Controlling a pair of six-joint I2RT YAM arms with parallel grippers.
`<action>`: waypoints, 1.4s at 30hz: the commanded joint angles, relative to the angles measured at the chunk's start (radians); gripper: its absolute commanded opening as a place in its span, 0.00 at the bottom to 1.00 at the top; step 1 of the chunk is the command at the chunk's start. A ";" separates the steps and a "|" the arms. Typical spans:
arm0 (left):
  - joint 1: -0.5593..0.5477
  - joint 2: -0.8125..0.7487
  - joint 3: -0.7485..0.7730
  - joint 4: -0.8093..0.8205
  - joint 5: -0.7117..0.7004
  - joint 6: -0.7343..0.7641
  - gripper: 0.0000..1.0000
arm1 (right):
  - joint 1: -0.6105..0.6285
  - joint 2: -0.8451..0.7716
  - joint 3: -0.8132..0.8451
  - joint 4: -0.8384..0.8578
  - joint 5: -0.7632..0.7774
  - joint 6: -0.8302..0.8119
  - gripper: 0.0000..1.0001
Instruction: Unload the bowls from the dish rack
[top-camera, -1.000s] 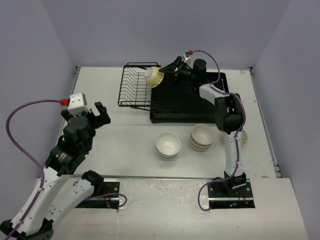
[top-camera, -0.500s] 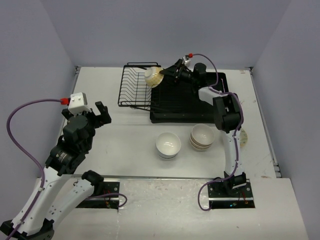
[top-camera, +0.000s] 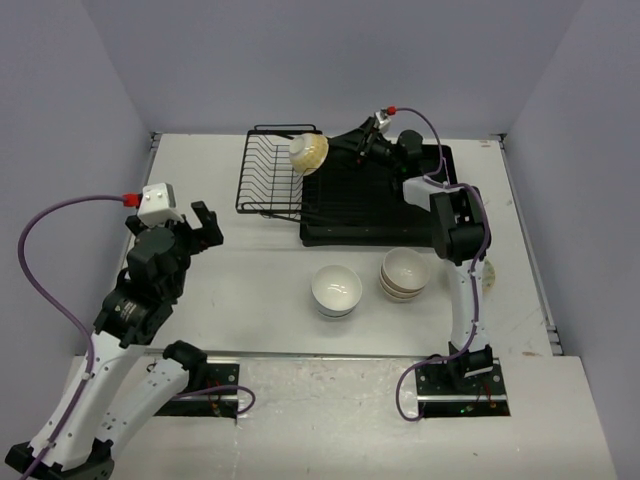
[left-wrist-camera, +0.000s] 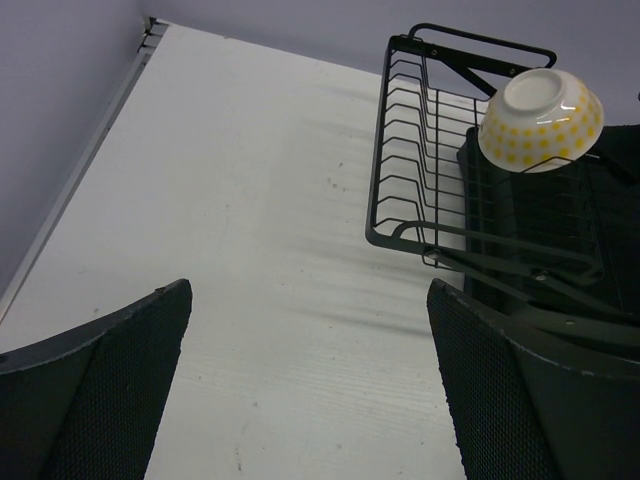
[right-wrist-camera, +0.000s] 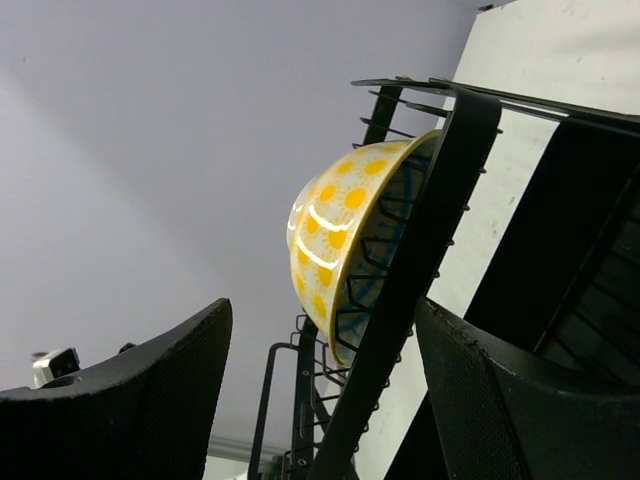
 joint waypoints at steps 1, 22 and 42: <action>0.019 0.004 -0.011 0.049 0.034 0.020 1.00 | -0.009 -0.018 0.049 0.101 -0.051 0.041 0.74; 0.023 -0.010 -0.017 0.054 0.040 0.026 1.00 | -0.015 0.034 0.105 0.052 -0.083 0.071 0.72; 0.029 -0.015 -0.018 0.054 0.050 0.026 1.00 | -0.003 0.084 0.200 0.023 -0.102 0.118 0.69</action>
